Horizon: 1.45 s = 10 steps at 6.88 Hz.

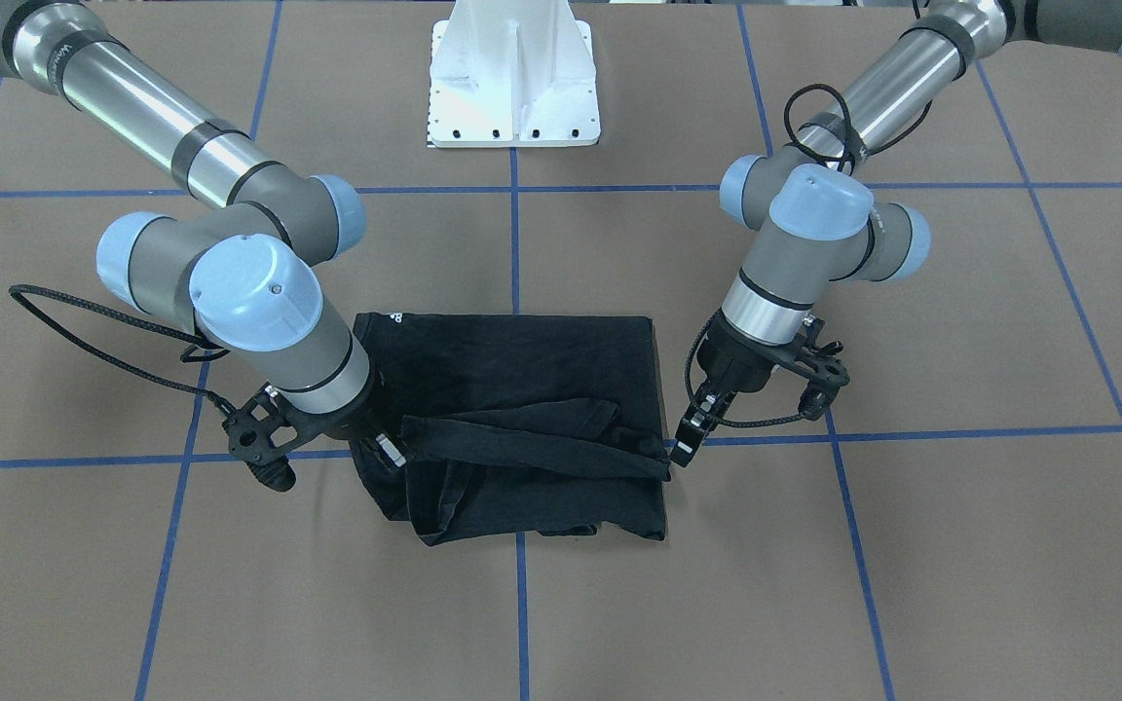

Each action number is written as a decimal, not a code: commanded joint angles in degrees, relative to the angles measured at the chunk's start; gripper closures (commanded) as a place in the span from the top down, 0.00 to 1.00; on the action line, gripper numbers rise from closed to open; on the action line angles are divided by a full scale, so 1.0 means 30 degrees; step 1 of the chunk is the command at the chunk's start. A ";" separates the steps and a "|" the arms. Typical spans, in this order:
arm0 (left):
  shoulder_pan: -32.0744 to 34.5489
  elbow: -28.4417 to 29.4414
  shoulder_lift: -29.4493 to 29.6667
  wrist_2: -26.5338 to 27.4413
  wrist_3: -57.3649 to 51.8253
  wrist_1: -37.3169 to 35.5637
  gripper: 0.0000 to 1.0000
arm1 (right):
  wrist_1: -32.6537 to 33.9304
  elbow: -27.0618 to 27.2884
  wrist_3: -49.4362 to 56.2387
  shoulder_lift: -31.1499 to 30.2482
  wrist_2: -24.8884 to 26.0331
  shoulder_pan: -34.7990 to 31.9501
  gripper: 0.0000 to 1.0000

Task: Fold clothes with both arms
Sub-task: 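Lower the folded edge onto the shirt and open both grippers, then move the right gripper over the shirt while the left arm withdraws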

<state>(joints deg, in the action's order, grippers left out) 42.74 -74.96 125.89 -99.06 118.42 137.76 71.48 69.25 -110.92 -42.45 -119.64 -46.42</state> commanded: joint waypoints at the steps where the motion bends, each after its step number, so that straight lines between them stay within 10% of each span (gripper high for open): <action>1: 0.0870 0.3587 0.1978 0.0524 -0.0361 0.1852 0.60 | -0.0097 -0.2280 0.0496 0.1842 0.0008 -0.0871 1.00; 6: 0.1660 0.0483 -0.0203 -0.1514 -0.4270 0.1690 0.57 | -0.0038 0.3095 0.0937 -0.0963 0.0152 0.0025 1.00; 7: 0.2243 -0.0925 -0.1463 -0.2276 -0.6173 0.1602 0.56 | 0.0020 0.3660 0.0706 -0.0968 0.1430 0.1281 0.83; 9: 0.3385 -0.2864 -0.3457 -0.4032 -0.8495 0.1513 0.56 | 0.0166 0.4193 0.0732 -0.0735 0.4479 0.3686 0.00; 10: 0.4145 -0.3772 -0.4453 -0.5260 -0.9695 0.1513 0.57 | 0.0138 0.4106 0.0907 -0.0560 0.4867 0.4479 0.00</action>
<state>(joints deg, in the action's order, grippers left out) 52.67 -82.91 116.15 -110.87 93.68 142.34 71.89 81.52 -108.63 -44.63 -107.53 -36.15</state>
